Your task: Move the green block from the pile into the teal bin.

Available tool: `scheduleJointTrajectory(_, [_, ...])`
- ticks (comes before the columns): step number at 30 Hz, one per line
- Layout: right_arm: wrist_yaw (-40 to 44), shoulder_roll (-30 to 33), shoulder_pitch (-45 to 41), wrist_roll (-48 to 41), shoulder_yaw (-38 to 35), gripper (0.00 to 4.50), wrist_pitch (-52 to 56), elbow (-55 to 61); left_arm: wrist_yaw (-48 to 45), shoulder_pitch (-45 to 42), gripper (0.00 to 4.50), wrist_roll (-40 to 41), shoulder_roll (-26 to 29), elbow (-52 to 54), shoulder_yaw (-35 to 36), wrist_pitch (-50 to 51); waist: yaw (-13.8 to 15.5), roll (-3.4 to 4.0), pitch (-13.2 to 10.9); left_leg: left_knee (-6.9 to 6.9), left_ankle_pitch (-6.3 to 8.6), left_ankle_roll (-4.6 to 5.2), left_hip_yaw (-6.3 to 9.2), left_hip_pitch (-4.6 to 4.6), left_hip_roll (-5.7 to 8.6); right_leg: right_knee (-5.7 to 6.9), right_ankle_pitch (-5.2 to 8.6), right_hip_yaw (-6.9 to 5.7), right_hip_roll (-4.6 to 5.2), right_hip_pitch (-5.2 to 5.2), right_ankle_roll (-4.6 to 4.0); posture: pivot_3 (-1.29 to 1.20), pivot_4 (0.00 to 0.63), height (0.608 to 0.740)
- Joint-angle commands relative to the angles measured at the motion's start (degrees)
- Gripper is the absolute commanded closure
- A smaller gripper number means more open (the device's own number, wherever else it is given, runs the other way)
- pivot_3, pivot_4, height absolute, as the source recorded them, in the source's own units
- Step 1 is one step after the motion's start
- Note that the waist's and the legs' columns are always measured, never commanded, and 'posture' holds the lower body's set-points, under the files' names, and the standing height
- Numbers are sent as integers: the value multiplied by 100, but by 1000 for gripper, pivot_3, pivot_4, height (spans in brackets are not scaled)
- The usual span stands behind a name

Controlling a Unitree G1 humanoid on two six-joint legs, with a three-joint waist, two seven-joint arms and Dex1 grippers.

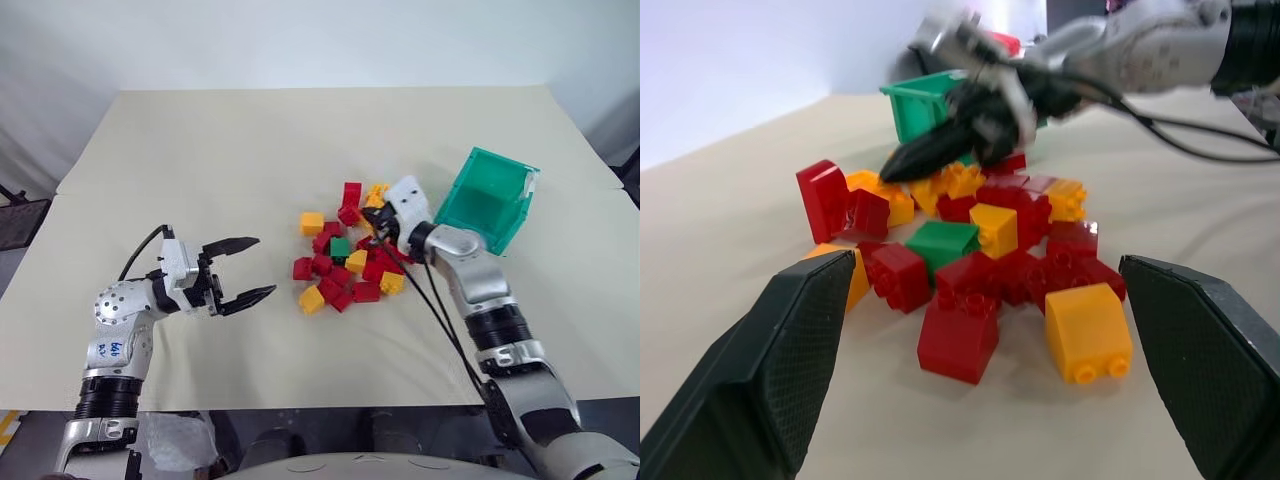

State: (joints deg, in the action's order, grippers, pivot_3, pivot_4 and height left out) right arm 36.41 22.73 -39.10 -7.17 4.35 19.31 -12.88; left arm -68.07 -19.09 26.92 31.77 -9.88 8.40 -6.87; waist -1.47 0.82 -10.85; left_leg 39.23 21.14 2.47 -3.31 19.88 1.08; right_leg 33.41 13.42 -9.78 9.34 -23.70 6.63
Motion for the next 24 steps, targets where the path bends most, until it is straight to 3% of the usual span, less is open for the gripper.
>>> scheduleJointTrajectory(1, [527,385,299,-595,-344,4492,444,1140,-164,71,0,160,222,-9,233,8,0,0,0,0,0,0,0,5,0,-1,0,-1,0,-5,0,0,150,740])
scheduleJointTrajectory(7, [1796,1902,1174,-1245,-820,4492,1082,1909,-611,352,0,122,641,-226,299,95,30,-1,-2,0,2,3,-4,5,1,-4,0,-13,0,-4,0,0,150,740])
scheduleJointTrajectory(10, [2773,2719,1633,-1660,-931,3952,1289,2035,-663,330,0,91,662,-338,320,23,129,-2,-5,1,5,9,-6,5,1,-8,-1,-22,2,-4,1,0,150,740])
scheduleJointTrajectory(17, [3362,3432,2249,-2247,-2013,1637,1357,1955,-659,256,0,94,619,-366,308,32,178,-2,-6,2,7,11,-13,2,3,-6,-3,-24,7,-3,4,0,150,740])
scheduleJointTrajectory(22, [3288,3684,2515,-2465,-2381,23,1626,2228,-670,203,0,77,617,-446,320,-20,228,-5,-7,4,10,13,-12,2,3,-10,-4,-27,6,-1,5,0,150,740])
scheduleJointTrajectory(24, [3262,3786,2571,-2522,-2540,23,1710,2365,-668,158,0,76,612,-479,325,-36,237,-4,-7,4,10,13,-15,0,3,-9,-4,-25,6,-1,6,0,150,740])
